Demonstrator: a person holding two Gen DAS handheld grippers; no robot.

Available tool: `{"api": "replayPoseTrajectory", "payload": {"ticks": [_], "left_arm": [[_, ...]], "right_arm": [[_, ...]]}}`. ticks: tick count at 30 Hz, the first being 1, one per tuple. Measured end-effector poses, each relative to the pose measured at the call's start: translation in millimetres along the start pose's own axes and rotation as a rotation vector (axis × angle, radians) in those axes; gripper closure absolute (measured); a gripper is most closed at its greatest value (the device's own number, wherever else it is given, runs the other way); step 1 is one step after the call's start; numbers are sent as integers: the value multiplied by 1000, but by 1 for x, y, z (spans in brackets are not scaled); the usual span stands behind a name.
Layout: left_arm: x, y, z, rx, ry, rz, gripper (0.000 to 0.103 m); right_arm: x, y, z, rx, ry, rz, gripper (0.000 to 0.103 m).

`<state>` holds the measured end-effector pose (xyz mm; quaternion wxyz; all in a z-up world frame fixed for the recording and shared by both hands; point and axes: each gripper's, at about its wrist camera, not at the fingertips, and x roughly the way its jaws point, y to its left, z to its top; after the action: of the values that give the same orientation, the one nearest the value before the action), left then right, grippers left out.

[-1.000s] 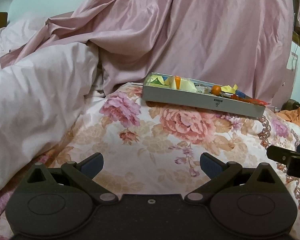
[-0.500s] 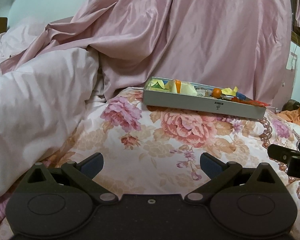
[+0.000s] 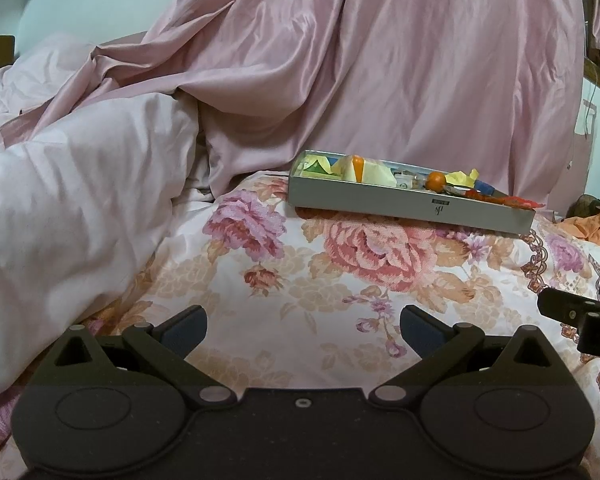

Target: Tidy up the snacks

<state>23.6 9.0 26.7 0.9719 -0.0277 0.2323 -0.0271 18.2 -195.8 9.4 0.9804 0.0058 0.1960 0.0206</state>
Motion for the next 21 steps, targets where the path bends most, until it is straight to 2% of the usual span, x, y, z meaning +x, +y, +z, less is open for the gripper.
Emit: {"api": "replayPoseTrajectory", "payload": {"ticks": [21], "left_arm": [[-1, -4, 0, 28, -3, -1, 1]], "right_arm": [[0, 0, -1, -10, 4, 4, 0]]}}
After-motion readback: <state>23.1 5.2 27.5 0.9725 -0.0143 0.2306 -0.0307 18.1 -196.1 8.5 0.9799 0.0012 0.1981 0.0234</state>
